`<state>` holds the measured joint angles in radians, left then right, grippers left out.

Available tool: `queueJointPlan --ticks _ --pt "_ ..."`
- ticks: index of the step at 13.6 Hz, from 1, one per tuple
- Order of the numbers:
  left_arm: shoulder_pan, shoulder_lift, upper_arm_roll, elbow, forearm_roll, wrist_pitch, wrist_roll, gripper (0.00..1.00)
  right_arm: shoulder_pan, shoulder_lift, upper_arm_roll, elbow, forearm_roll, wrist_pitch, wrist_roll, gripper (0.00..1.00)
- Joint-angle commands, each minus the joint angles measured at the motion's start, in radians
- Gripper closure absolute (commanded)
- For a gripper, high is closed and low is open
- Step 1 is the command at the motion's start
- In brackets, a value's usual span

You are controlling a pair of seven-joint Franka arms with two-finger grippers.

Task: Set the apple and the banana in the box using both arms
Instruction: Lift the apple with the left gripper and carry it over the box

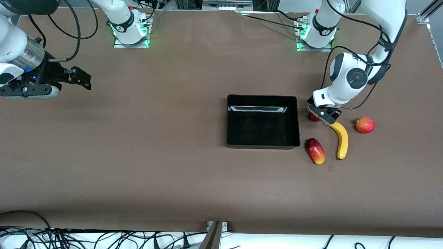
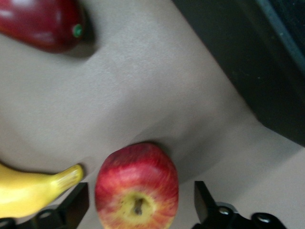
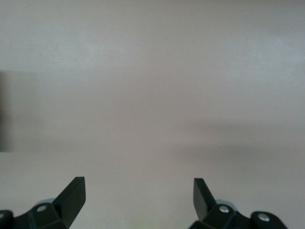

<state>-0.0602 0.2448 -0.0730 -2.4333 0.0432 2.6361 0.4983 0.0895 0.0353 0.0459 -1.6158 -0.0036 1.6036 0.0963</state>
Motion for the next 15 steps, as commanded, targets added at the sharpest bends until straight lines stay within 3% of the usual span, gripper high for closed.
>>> queueJointPlan --ticks 1,3,5,8,10,15 --pt "-0.003 0.002 -0.002 -0.001 -0.003 0.013 0.022 0.65 -0.011 0.011 0.014 0.024 -0.015 0.001 -0.001 0.00" --pt "-0.003 -0.033 -0.002 0.010 -0.003 -0.022 0.034 0.80 -0.013 0.011 0.014 0.022 -0.015 0.004 -0.003 0.00" --pt "-0.003 -0.096 -0.004 0.077 -0.003 -0.170 0.032 0.84 -0.011 0.011 0.015 0.024 -0.013 0.006 -0.001 0.00" --pt "-0.004 -0.088 -0.020 0.349 -0.005 -0.567 -0.018 0.84 -0.011 0.011 0.014 0.024 -0.013 0.010 -0.001 0.00" --pt "-0.006 -0.056 -0.072 0.486 -0.016 -0.720 -0.192 0.84 -0.011 0.011 0.014 0.024 -0.013 0.010 -0.001 0.00" --pt "-0.021 0.037 -0.284 0.519 -0.005 -0.676 -0.873 0.83 -0.011 0.011 0.014 0.024 -0.015 0.010 -0.003 0.00"
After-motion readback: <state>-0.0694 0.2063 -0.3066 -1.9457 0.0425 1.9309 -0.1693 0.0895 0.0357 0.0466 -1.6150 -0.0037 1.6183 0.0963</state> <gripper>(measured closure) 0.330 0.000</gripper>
